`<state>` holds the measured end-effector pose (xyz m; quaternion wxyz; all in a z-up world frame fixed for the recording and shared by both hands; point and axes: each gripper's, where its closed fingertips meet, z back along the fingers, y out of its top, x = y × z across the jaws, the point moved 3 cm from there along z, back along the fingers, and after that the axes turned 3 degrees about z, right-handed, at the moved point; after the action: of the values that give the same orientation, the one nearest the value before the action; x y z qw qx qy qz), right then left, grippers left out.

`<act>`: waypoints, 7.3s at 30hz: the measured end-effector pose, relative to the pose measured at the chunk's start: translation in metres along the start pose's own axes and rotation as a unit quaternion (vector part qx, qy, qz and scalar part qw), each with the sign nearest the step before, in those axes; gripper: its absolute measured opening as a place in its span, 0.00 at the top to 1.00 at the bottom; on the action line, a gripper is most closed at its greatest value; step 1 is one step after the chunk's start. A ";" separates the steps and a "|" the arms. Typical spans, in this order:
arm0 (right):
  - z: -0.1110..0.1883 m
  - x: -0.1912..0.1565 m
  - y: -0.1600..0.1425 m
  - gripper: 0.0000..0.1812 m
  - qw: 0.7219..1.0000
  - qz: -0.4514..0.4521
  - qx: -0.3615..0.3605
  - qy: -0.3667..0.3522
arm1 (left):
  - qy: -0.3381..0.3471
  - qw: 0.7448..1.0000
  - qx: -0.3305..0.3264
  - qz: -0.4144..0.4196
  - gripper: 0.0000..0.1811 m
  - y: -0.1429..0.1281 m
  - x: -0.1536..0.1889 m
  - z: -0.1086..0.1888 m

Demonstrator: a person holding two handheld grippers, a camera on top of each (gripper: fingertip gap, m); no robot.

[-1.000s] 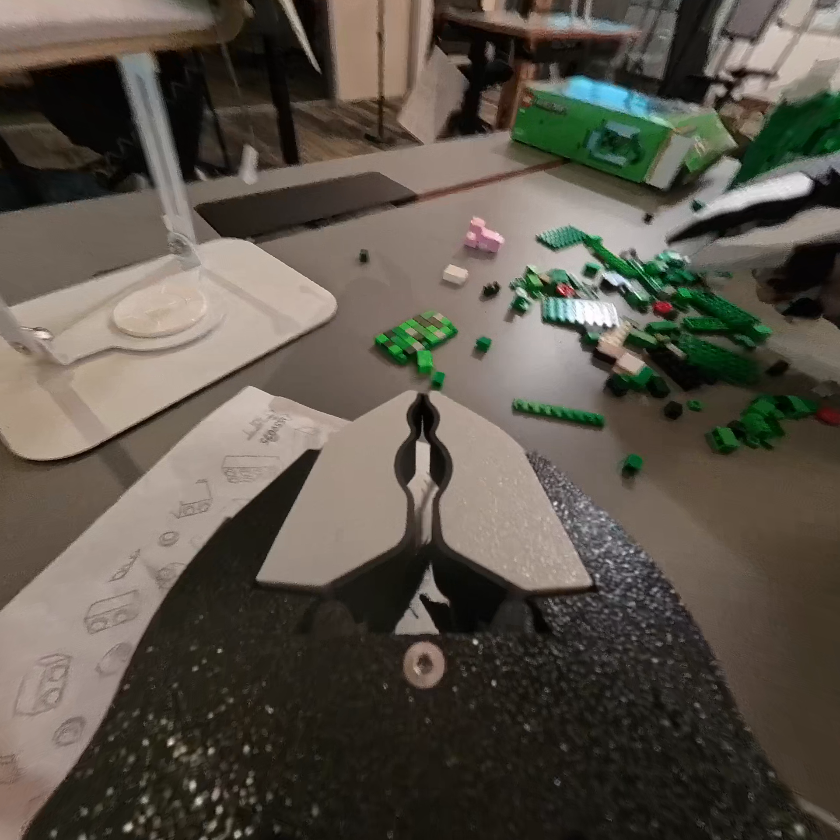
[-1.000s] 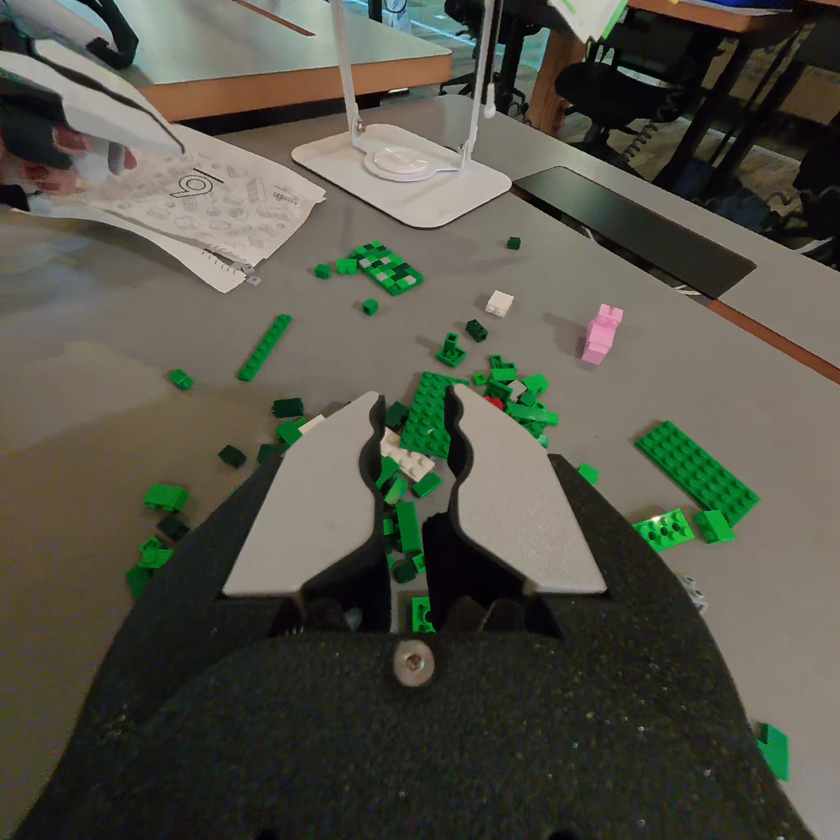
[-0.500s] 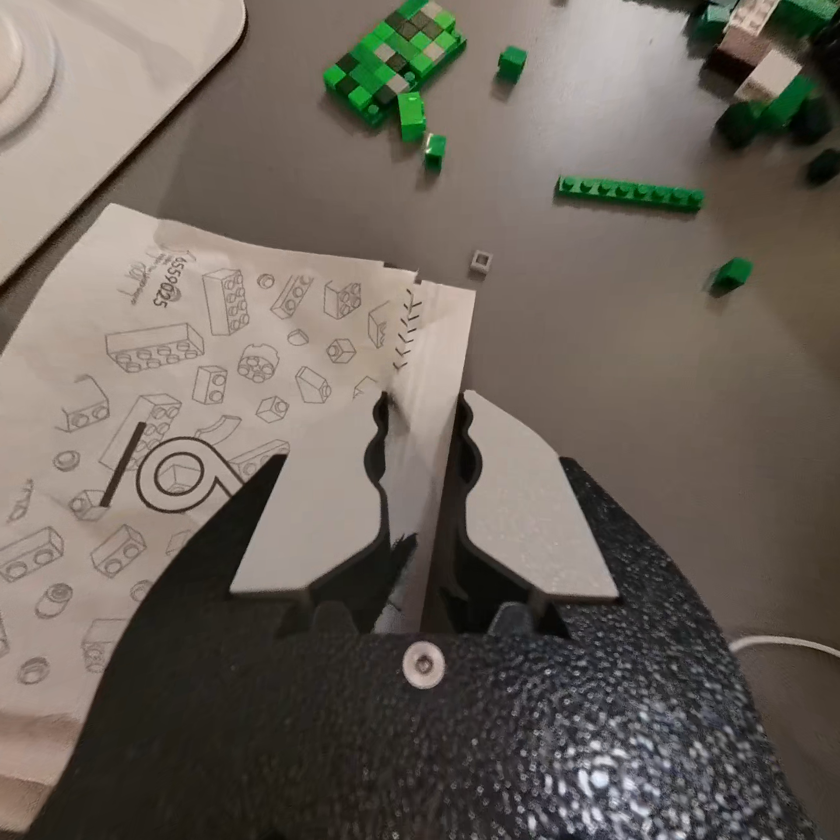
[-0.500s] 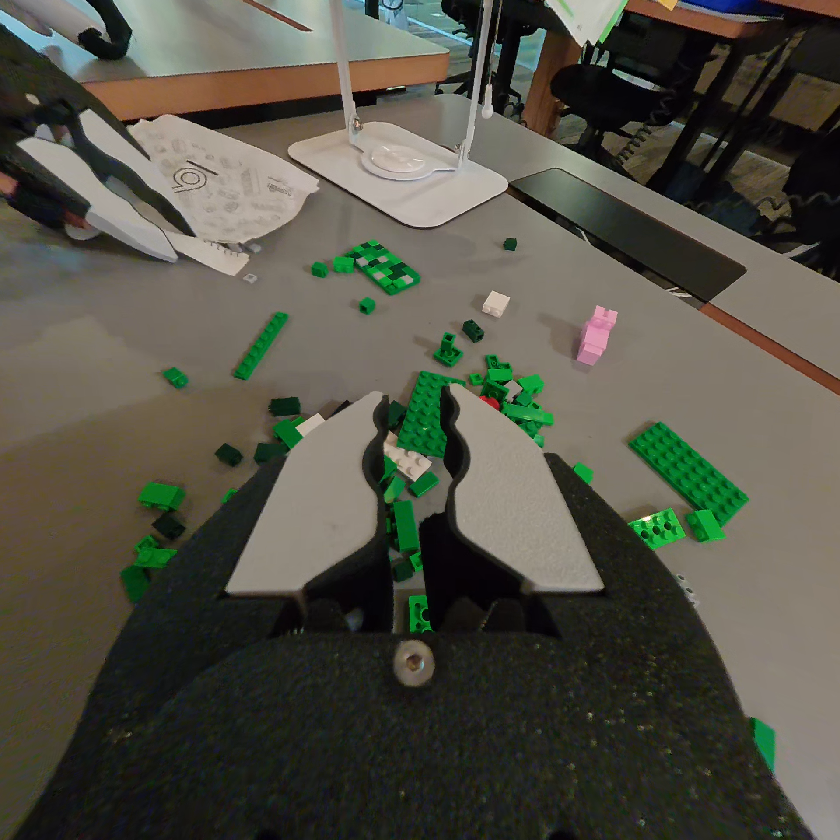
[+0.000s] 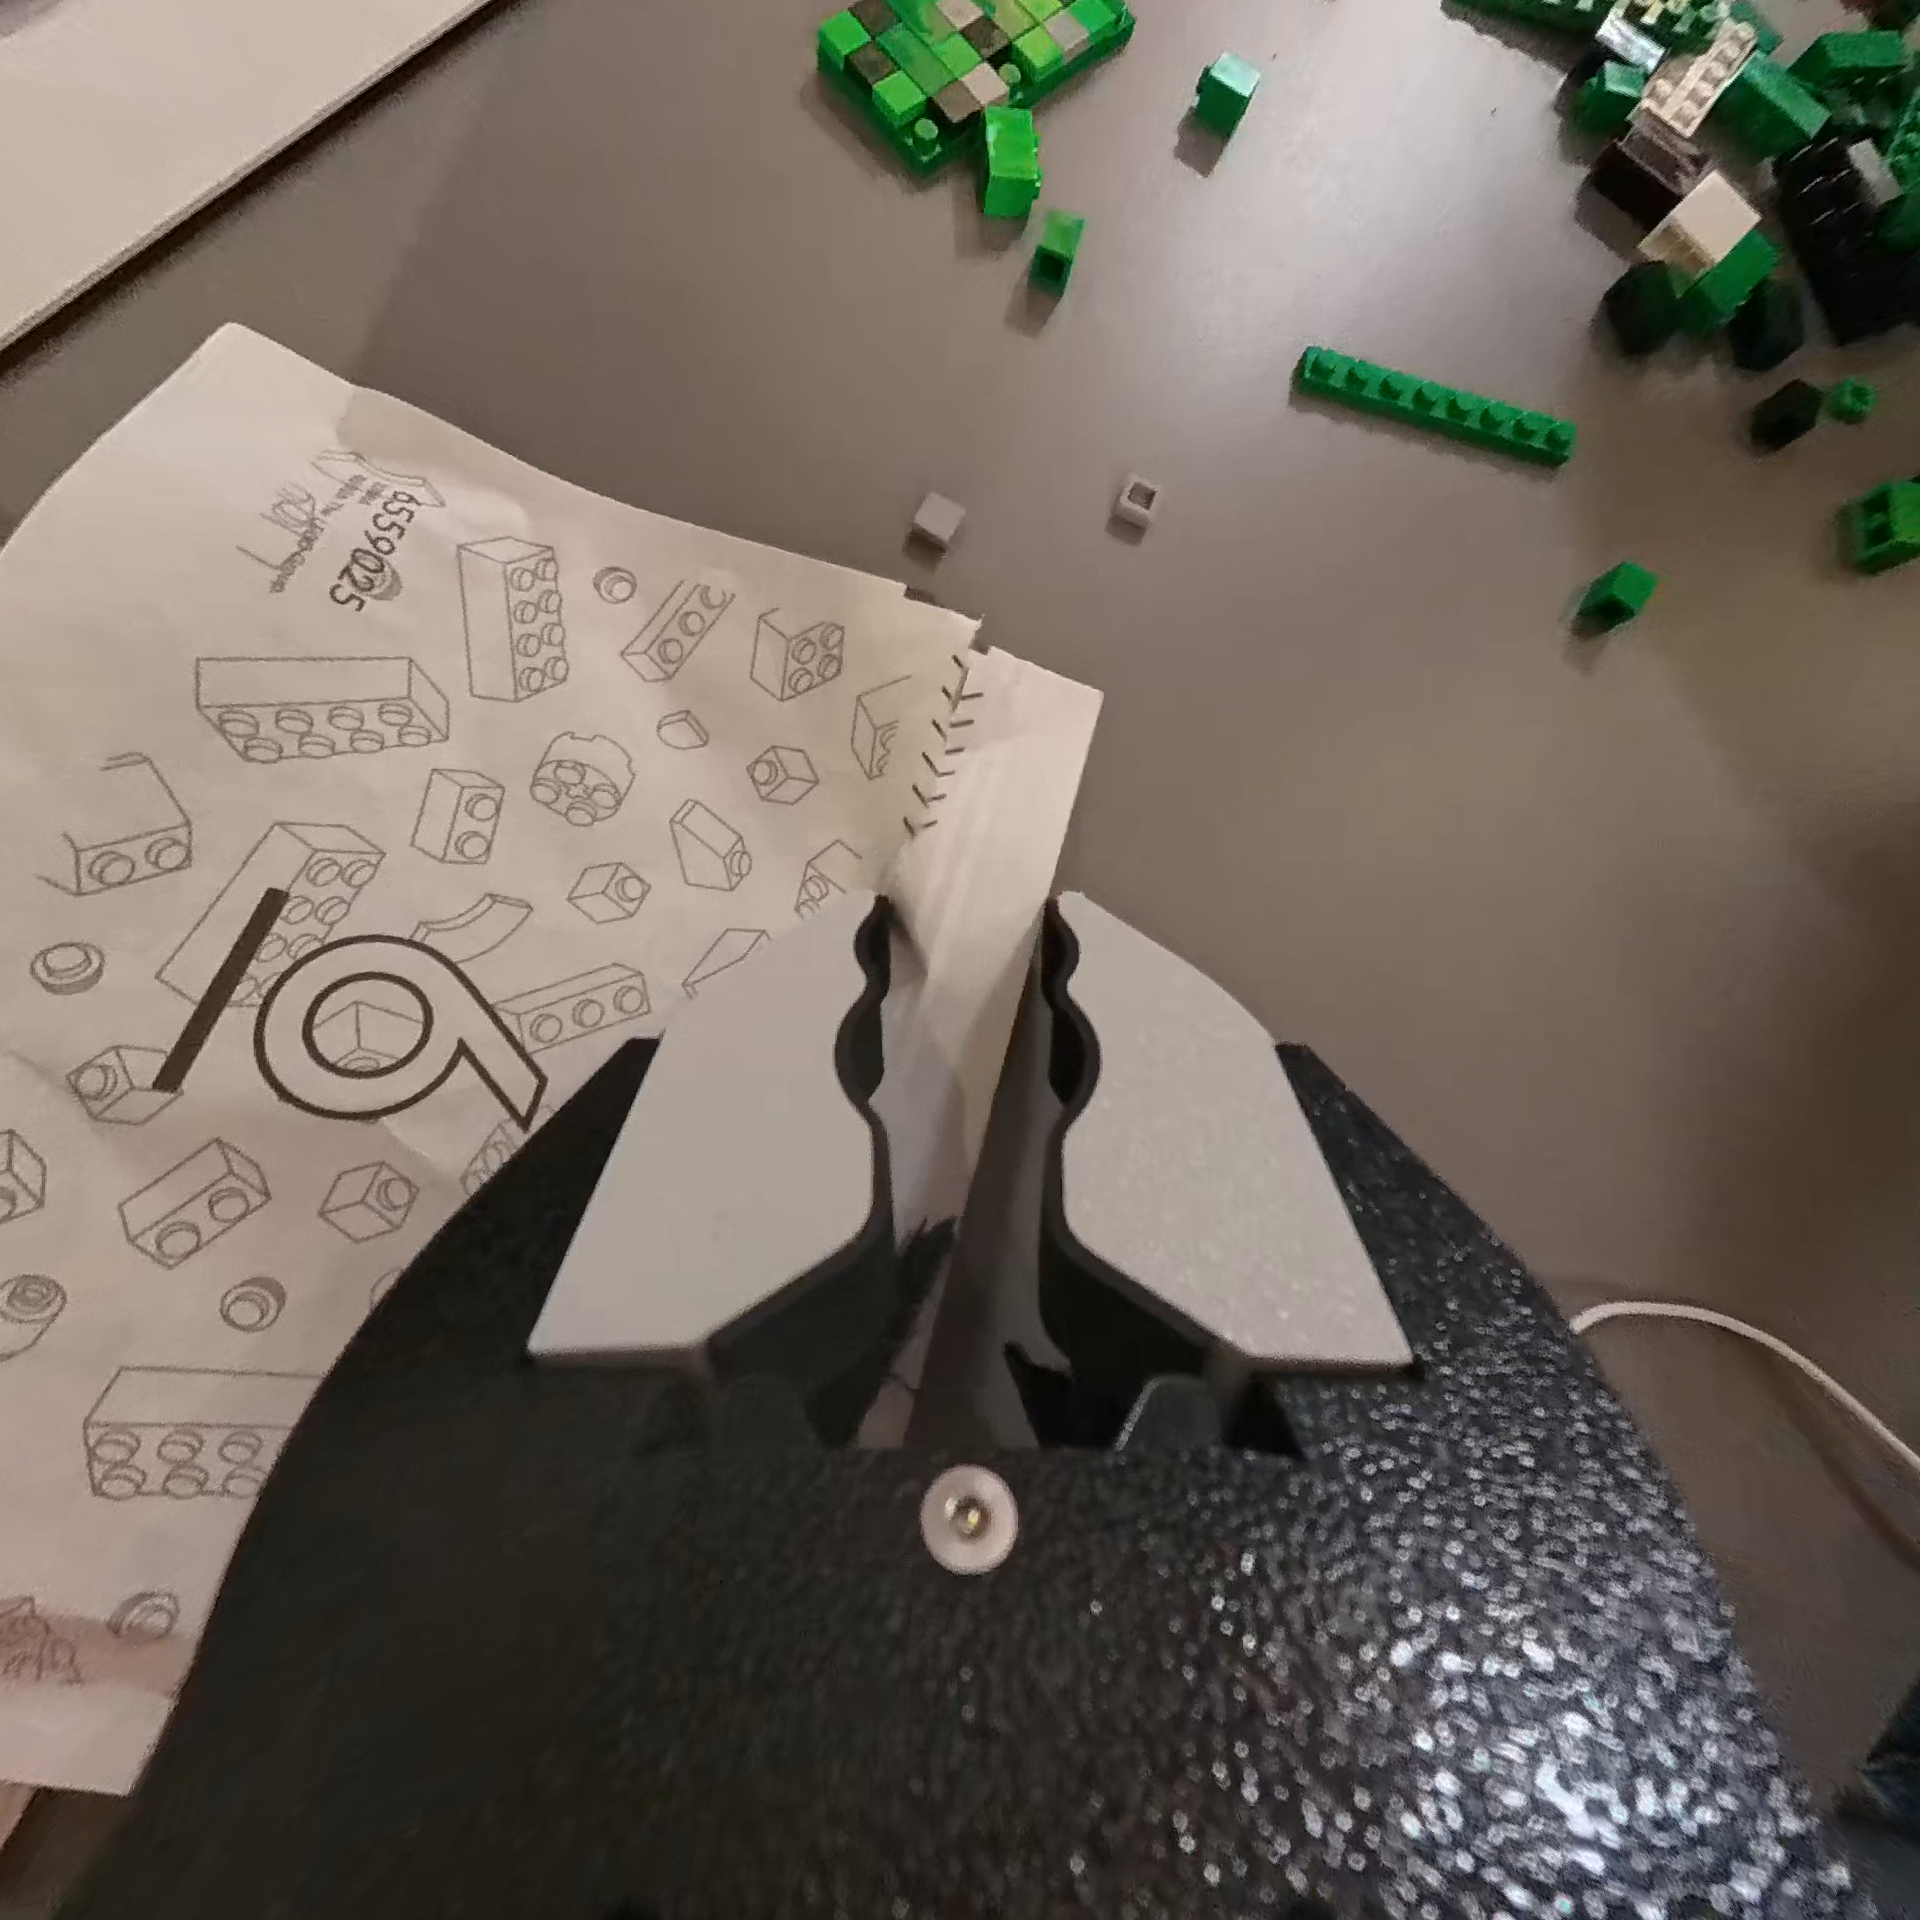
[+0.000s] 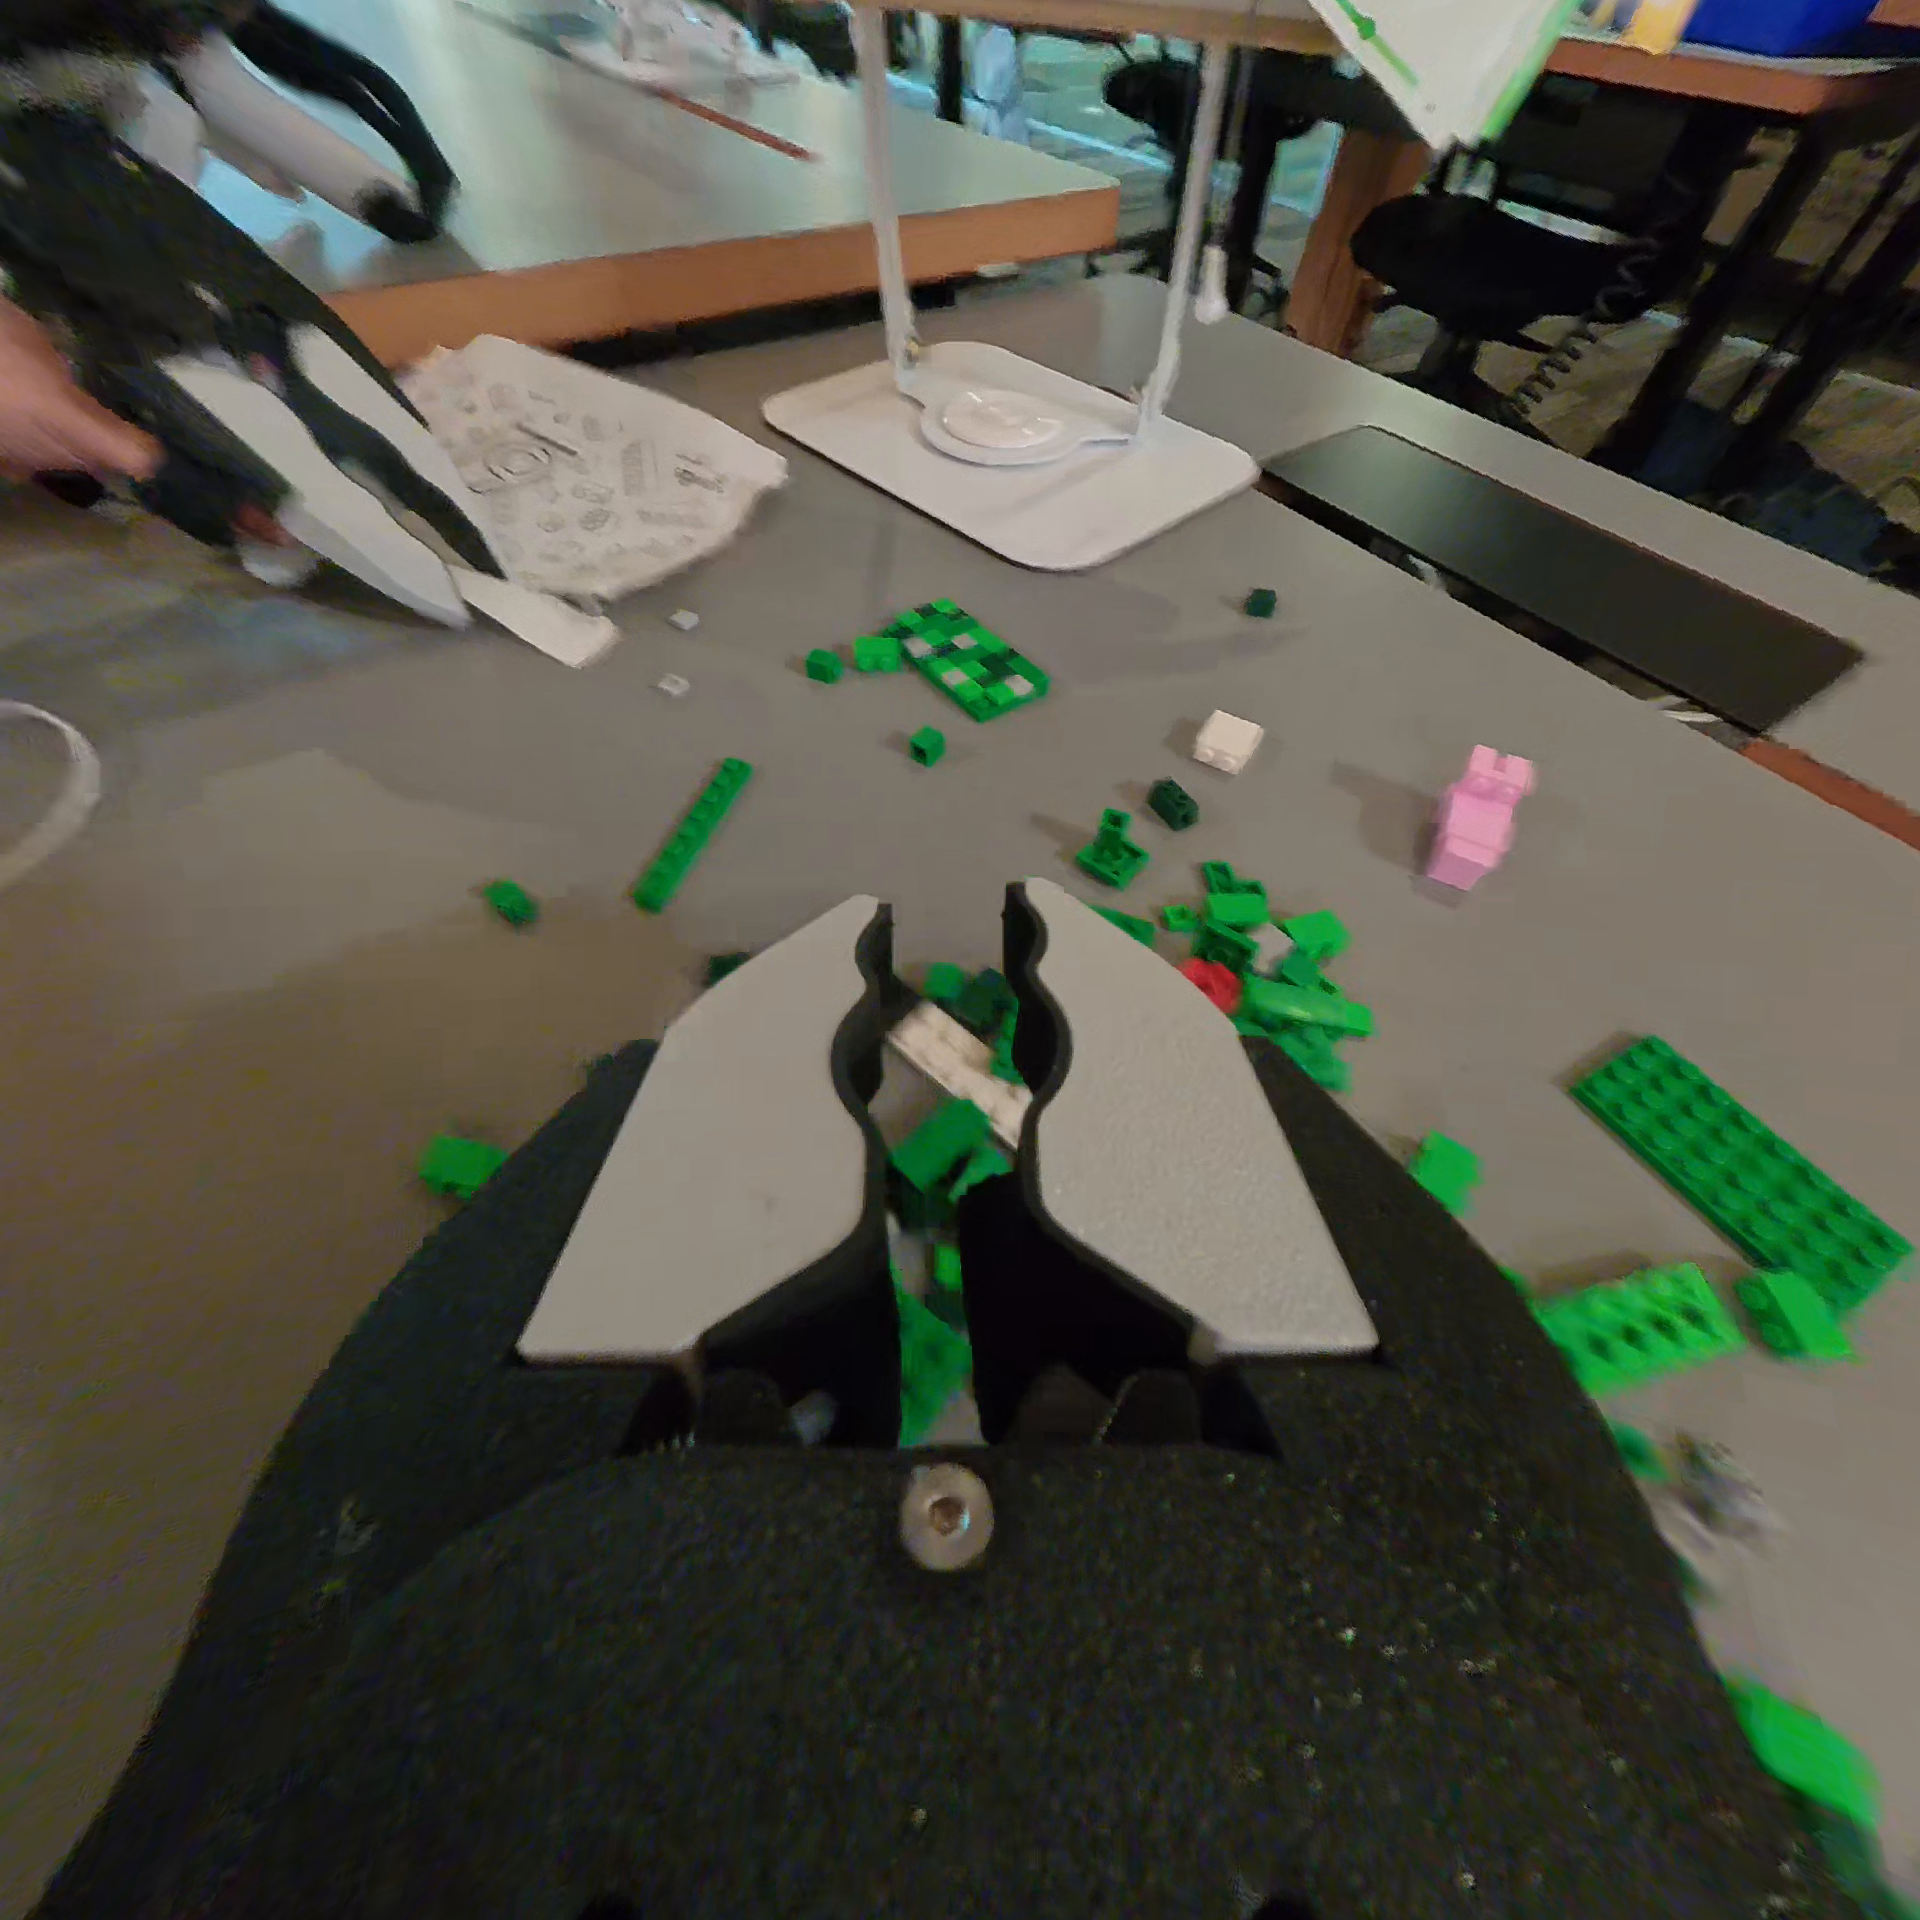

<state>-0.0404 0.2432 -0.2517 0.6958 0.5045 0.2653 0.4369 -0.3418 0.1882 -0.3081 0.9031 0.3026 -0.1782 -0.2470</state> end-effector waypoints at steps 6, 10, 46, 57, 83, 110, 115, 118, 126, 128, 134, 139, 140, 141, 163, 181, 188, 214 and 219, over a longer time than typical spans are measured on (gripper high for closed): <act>-0.060 -0.069 0.029 0.86 0.977 -0.013 -0.047 0.209 | 0.013 0.999 0.024 -0.037 0.80 0.006 0.001 0.000; -0.109 -0.094 0.045 0.88 0.959 0.077 -0.113 0.249 | 0.023 0.997 0.050 -0.051 0.79 0.013 0.001 0.001; -0.232 -0.125 0.034 0.95 0.924 0.119 -0.249 0.263 | 0.024 0.997 0.063 0.036 1.00 0.007 -0.023 -0.004; -0.165 -0.092 0.014 0.95 0.924 0.200 -0.248 0.209 | 0.043 0.998 0.050 0.016 1.00 0.009 -0.021 -0.005; -0.230 -0.097 0.033 1.00 0.888 0.207 -0.322 0.254 | 0.176 0.952 0.250 -0.025 0.84 0.058 -0.026 0.027; 0.027 0.007 0.002 0.95 0.997 0.061 0.043 -0.004 | 0.084 0.958 0.271 -0.043 1.00 0.068 0.010 0.009; 0.042 0.030 -0.011 0.96 0.990 0.013 0.107 -0.086 | 0.067 0.948 0.309 -0.033 1.00 0.071 0.011 0.013; 0.048 0.050 -0.012 0.95 0.977 0.012 0.117 -0.178 | 0.076 0.948 0.307 -0.036 1.00 0.070 0.009 0.014; 0.046 0.046 -0.011 0.96 0.970 0.055 0.117 -0.204 | 0.092 0.951 0.294 -0.040 1.00 0.067 0.007 0.006; 0.045 0.045 -0.011 0.96 0.972 0.057 0.114 -0.200 | 0.082 0.953 0.290 -0.038 1.00 0.067 0.008 0.002; 0.046 0.047 -0.011 0.96 0.973 0.042 0.118 -0.192 | 0.100 0.956 0.271 -0.050 1.00 0.065 0.008 -0.004; 0.048 0.051 -0.011 0.96 0.973 0.020 0.127 -0.190 | 0.102 0.961 0.254 -0.045 1.00 0.065 0.007 -0.008; 0.050 0.051 -0.011 0.97 0.973 0.018 0.131 -0.189 | 0.102 0.961 0.254 -0.046 1.00 0.065 0.007 -0.008; 0.051 0.051 -0.010 0.97 0.972 0.017 0.136 -0.190 | 0.102 0.961 0.254 -0.047 1.00 0.065 0.007 -0.008; 0.048 0.056 -0.020 0.99 0.985 -0.014 0.085 -0.146 | 0.091 0.967 0.229 -0.056 1.00 0.064 0.010 -0.015; 0.026 0.031 -0.072 0.90 0.955 0.074 -0.262 0.117 | 0.100 0.970 0.202 -0.095 1.00 0.061 0.016 -0.022; 0.036 0.032 -0.069 0.93 0.930 0.122 -0.301 0.173 | 0.096 0.971 0.199 -0.094 1.00 0.060 0.017 -0.022; -0.094 -0.065 0.014 0.96 0.882 0.318 -0.220 0.269 | 0.089 0.973 0.184 -0.103 1.00 0.058 0.019 -0.026; -0.143 -0.088 0.006 0.96 0.862 0.343 -0.234 0.291 | 0.086 0.974 0.182 -0.099 1.00 0.058 0.018 -0.027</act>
<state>-0.2004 0.2340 -0.3020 0.4908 0.2362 0.1556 0.8241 -0.2947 0.2311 -0.2883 0.8159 0.4983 -0.1107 -0.2717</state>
